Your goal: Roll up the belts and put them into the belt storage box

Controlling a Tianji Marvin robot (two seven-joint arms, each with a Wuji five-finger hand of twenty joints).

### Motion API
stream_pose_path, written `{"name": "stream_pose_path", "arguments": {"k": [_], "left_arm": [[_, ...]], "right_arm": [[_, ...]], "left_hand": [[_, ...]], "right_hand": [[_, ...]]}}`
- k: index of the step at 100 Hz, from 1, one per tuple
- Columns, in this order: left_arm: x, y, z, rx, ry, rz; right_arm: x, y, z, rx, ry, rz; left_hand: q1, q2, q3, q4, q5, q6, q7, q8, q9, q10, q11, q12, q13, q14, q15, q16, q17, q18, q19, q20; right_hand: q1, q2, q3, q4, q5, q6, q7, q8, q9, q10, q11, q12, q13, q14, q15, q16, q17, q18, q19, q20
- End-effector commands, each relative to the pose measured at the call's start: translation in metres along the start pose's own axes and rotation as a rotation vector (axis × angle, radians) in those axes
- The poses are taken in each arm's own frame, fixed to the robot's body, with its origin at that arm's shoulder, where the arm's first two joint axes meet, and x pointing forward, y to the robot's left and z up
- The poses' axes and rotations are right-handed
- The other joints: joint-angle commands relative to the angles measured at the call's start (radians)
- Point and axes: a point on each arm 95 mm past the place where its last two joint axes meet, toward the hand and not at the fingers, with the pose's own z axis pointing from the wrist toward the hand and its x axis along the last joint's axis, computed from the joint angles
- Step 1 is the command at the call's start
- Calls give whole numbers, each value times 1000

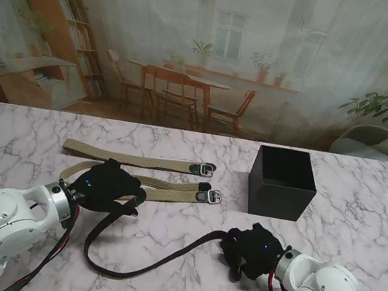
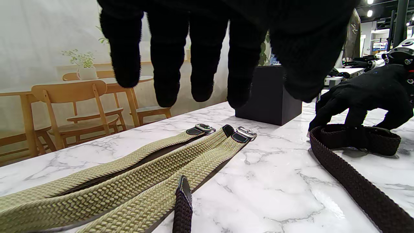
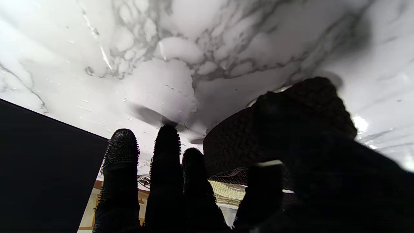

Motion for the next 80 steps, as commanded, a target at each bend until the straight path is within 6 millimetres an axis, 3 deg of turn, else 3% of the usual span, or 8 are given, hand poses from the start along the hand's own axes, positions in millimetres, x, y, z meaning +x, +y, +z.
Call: {"name": "stream_pose_path", "arguments": {"k": [1,24,45,69,80], "left_arm": [[1,3,0,-17,-2,-4],[2,4,0,-21,-3,-6],[1,4,0,-21,-3,-5],[1,5,0,-22,-2,-6],[1,5,0,-22,-2,-8]], "right_arm": [[3,-11,1,22,-1,18],[3,-12,2,-13,-7,48],[2,-8,1,-57,-7,57],[4,1,-2,-83,17,78],[7,4,-4,-83,40,83]], "left_hand": [[16,43,-13,16,21,17,9,8,5,12,7,7,13,15,-11,10,-19,44,-31,4],[17,42,-13,16,22,17,10,8,6,15,7,7,14,16,-11,10,-19,45,-31,4],[17,43,-13,16,23,18,10,8,10,12,8,8,14,16,-10,11,-20,46,-31,5],[16,42,-13,16,24,18,10,8,11,11,8,8,15,16,-10,11,-19,46,-31,5],[16,42,-13,16,25,17,11,9,10,10,8,8,14,16,-11,11,-20,45,-32,5]], "right_hand": [[-63,3,-10,-35,67,114,221,11,-68,-14,-7,-4,-24,-17,-31,-25,-22,22,-11,-21],[-72,11,-5,-36,103,90,271,10,-93,-56,7,-1,-66,-9,-44,-44,-57,49,-33,-44],[-77,18,-5,-37,96,81,271,1,-46,-100,9,-4,-68,-17,-41,-52,-67,33,-36,-56],[-71,27,-16,-43,99,67,256,-9,-13,-101,-8,-12,-62,-19,-38,-57,-73,26,-34,-65],[-82,30,-23,-45,99,22,198,-29,-15,-100,-28,-19,-72,-17,-48,-63,-84,20,-42,-75]]}}
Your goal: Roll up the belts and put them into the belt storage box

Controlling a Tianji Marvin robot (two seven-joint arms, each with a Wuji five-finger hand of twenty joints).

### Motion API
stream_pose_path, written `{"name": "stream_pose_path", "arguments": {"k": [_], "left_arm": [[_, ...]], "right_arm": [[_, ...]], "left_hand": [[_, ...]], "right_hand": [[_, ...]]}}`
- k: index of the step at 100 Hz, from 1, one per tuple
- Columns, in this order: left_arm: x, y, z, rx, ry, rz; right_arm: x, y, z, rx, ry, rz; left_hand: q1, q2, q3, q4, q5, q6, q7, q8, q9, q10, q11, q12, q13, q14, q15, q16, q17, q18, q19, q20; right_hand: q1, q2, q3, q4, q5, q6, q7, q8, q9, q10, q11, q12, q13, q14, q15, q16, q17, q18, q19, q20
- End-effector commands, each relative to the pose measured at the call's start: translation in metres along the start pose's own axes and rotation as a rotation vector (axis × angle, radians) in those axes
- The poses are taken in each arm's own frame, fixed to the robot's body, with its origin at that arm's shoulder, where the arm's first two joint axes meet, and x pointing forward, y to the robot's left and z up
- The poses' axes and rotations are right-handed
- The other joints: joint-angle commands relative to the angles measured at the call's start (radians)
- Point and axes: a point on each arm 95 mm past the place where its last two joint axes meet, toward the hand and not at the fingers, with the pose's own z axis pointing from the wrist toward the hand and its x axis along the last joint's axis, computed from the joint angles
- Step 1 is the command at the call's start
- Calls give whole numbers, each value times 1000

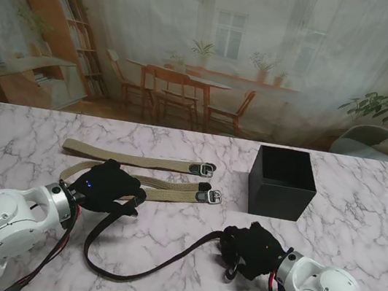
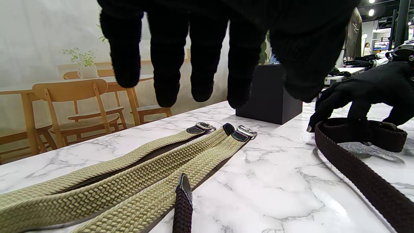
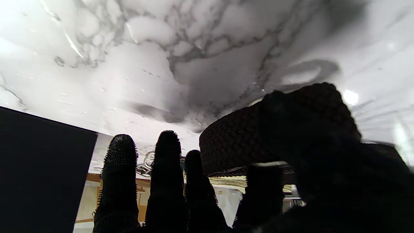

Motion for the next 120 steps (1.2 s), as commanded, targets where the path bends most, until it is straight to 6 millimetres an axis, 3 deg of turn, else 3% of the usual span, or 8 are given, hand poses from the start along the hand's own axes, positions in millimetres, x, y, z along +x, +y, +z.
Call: {"name": "stream_pose_path", "arguments": {"k": [1,26,47,54,72,83,101,120], "left_arm": [[1,4,0,-17,1,-6],[1,4,1,-23,1,-8],[0,4,2,-23,5,-6],[0,4,2,-22,5,-5],[1,4,2,-20,7,-7],[0,5,2,-21,5,-6],[0,5,1,-19,3,-6],[1,6,3,-24,6,-10]], "right_arm": [[5,4,-1,0,20,-2],[2,-6,3,97,11,-8],[4,-5,4,76,9,-9],[4,-2,3,70,18,-14],[4,-2,5,49,44,-10],[5,-2,7,4,43,16],[3,-2,7,-95,-6,22],[4,-8,7,-88,-42,-4]], "left_hand": [[16,43,-13,16,24,18,10,8,9,10,7,8,14,15,-11,11,-20,44,-32,5],[16,42,-12,16,26,15,11,9,11,11,8,8,14,17,-11,11,-20,45,-33,5],[17,42,-12,16,26,16,12,9,11,11,8,8,14,16,-11,10,-20,46,-32,6],[16,42,-13,15,28,15,13,10,11,11,8,9,15,15,-11,11,-21,46,-33,6],[15,42,-13,15,27,15,12,10,10,12,8,8,14,15,-11,11,-20,45,-33,6],[15,42,-13,15,28,15,13,10,9,12,7,8,14,16,-11,11,-20,45,-34,5],[17,42,-12,16,27,16,13,10,10,10,8,8,13,14,-11,11,-20,46,-34,6],[16,43,-13,15,28,15,14,10,9,11,8,8,13,15,-11,11,-21,45,-34,6]], "right_hand": [[-54,31,-24,-33,89,15,107,18,8,-71,-28,-20,-22,-13,-51,-28,-21,9,-19,-23],[-26,-3,-26,-50,203,-148,-9,61,-134,-25,-81,-42,-127,16,-100,-57,-85,46,-94,-75],[-26,1,-18,-45,194,-121,-33,60,-158,-31,-68,-39,-148,23,-118,-71,-102,47,-117,-102],[-13,-2,1,-39,202,-102,-20,69,-130,-74,-54,-35,-134,7,-115,-71,-101,36,-115,-107],[-1,-34,38,-46,227,-73,20,45,131,-270,-78,-44,-57,-41,-110,-72,-99,32,-103,-132],[3,-41,44,-46,226,-43,37,33,273,-333,-46,-22,-25,-57,-100,-66,-117,68,-139,-162],[-2,-12,-8,-46,148,-27,-16,30,374,-187,221,163,75,-50,-24,9,-101,108,-156,-200],[-1,0,-43,-46,205,-73,-39,62,327,-121,265,257,87,-28,1,54,-92,111,-153,-207]]}}
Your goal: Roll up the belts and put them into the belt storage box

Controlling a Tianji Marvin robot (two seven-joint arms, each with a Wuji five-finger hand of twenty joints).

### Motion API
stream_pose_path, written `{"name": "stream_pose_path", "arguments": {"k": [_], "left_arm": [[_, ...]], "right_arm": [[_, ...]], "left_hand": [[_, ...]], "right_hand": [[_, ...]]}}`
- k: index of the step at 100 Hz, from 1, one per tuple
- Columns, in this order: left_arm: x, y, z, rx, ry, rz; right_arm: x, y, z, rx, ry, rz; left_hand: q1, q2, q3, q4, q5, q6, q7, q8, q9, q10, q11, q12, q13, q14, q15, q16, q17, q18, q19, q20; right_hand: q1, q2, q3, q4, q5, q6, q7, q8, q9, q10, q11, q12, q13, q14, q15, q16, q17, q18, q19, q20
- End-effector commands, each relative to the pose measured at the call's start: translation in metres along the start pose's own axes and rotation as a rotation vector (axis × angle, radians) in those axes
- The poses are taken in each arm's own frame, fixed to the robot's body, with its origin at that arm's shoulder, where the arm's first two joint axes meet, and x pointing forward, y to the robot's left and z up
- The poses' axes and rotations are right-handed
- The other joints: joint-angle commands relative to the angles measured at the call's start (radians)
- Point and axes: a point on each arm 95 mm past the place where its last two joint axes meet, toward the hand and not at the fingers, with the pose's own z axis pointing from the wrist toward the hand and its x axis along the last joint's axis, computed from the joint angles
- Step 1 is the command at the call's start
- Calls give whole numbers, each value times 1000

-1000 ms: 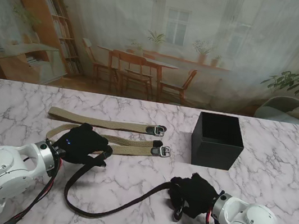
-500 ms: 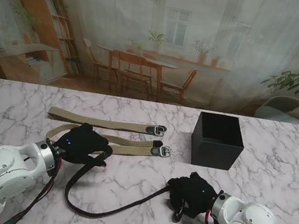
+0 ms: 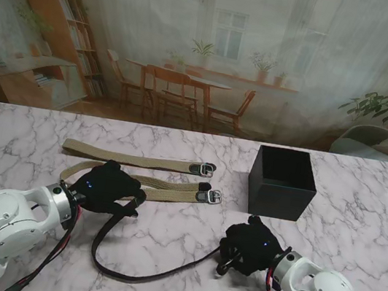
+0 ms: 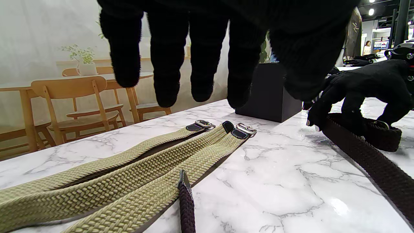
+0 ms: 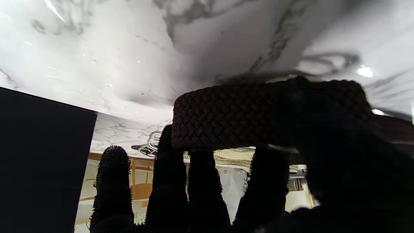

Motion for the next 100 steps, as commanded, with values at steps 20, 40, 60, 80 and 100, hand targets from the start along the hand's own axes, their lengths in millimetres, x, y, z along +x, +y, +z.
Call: {"name": "stream_pose_path", "arguments": {"k": [20,40,60,80,100], "left_arm": [[2,3,2,-23,5,-8],[2,4,1,-23,4,-8],[1,4,1,-20,2,-8],[1,4,1,-20,2,-7],[1,5,1,-21,2,-7]], "right_arm": [[5,-15,5,36,-16,-27],[9,-14,10,-17,-10,-2],[9,-10,9,-76,-9,-18],[7,-15,11,-92,-5,-64],[7,-19,15,-130,-7,-59]], "left_hand": [[16,42,-12,16,29,16,12,10,9,12,8,8,13,16,-11,10,-18,43,-33,6],[14,42,-13,16,28,15,12,10,8,11,8,8,12,14,-12,10,-19,43,-34,6],[15,42,-13,15,28,16,12,10,9,12,8,8,13,15,-11,11,-19,43,-35,6],[14,41,-13,15,29,15,13,10,9,11,8,9,13,15,-11,10,-19,44,-34,6],[16,41,-12,16,26,16,12,10,10,10,8,9,13,15,-11,10,-18,43,-35,6]], "right_hand": [[9,75,32,28,103,0,58,29,-100,-65,-105,-177,-70,24,-35,-41,-1,28,4,-8],[19,94,1,24,-10,-5,-41,71,346,-193,-22,-115,64,-30,1,-24,21,27,-5,-12],[4,121,17,47,-66,11,-264,24,498,-171,126,113,192,-70,97,79,60,5,23,4],[20,100,37,39,-323,135,-499,-5,640,-220,170,76,289,-124,131,121,153,-66,122,70],[12,177,53,115,-569,236,-442,-84,744,-212,225,18,445,-155,195,161,274,-112,238,143]]}}
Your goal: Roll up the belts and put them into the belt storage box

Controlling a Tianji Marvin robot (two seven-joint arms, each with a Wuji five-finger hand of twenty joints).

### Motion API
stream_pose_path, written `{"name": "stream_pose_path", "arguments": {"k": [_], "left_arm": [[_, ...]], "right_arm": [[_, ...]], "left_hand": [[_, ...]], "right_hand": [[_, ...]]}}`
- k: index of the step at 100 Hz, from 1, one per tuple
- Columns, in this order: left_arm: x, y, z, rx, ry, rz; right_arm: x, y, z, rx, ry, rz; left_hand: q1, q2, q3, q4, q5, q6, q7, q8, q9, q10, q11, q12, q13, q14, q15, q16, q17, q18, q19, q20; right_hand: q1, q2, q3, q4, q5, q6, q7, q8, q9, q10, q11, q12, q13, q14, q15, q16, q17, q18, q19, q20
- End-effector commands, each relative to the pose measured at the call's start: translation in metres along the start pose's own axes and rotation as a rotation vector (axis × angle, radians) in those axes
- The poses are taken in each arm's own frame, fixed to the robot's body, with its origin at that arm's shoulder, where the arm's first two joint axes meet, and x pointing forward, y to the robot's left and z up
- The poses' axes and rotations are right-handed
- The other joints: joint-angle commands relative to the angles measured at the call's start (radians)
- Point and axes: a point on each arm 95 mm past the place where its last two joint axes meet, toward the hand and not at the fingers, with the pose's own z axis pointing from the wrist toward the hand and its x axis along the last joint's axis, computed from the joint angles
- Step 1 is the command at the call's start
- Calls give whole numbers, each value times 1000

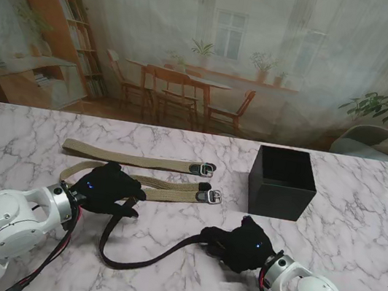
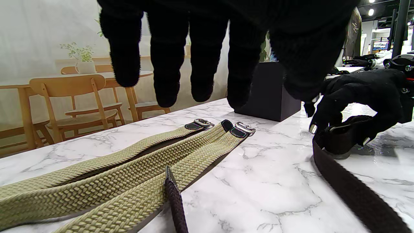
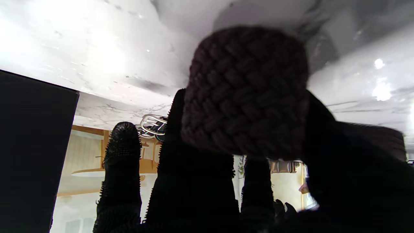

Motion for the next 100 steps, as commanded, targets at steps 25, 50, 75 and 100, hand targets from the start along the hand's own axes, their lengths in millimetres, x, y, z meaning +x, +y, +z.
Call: {"name": "stream_pose_path", "arguments": {"k": [25,50,75,100], "left_arm": [[1,3,0,-16,-2,-2],[1,4,0,-15,-2,-3],[0,4,-1,-14,0,-2],[0,5,-1,-12,-3,-2]], "right_arm": [[2,-4,3,0,-3,74],[2,-2,3,24,14,77],[4,6,1,91,50,83],[9,29,-6,259,119,114]], "left_hand": [[17,40,-12,16,25,14,8,9,9,10,8,9,14,15,-11,11,-17,43,-23,6],[18,41,-12,16,26,15,9,9,10,10,9,9,14,15,-11,11,-17,43,-23,6],[16,41,-13,16,25,15,8,9,9,10,9,9,13,15,-11,11,-18,44,-24,6],[15,42,-13,16,25,15,8,8,9,10,8,9,13,14,-11,11,-18,44,-24,7]], "right_hand": [[128,215,61,138,100,-251,32,-45,136,-47,149,25,171,0,113,59,67,27,51,28],[127,138,8,14,525,-197,203,-103,110,-77,-48,-33,80,-35,28,33,-9,9,-5,15],[-237,188,-96,153,546,164,105,110,-24,-88,-194,-121,-23,-53,-27,-14,-58,-35,-8,23],[-191,161,72,219,372,378,-60,77,-224,52,-297,-225,-167,13,-105,-80,-113,-76,-62,2]]}}
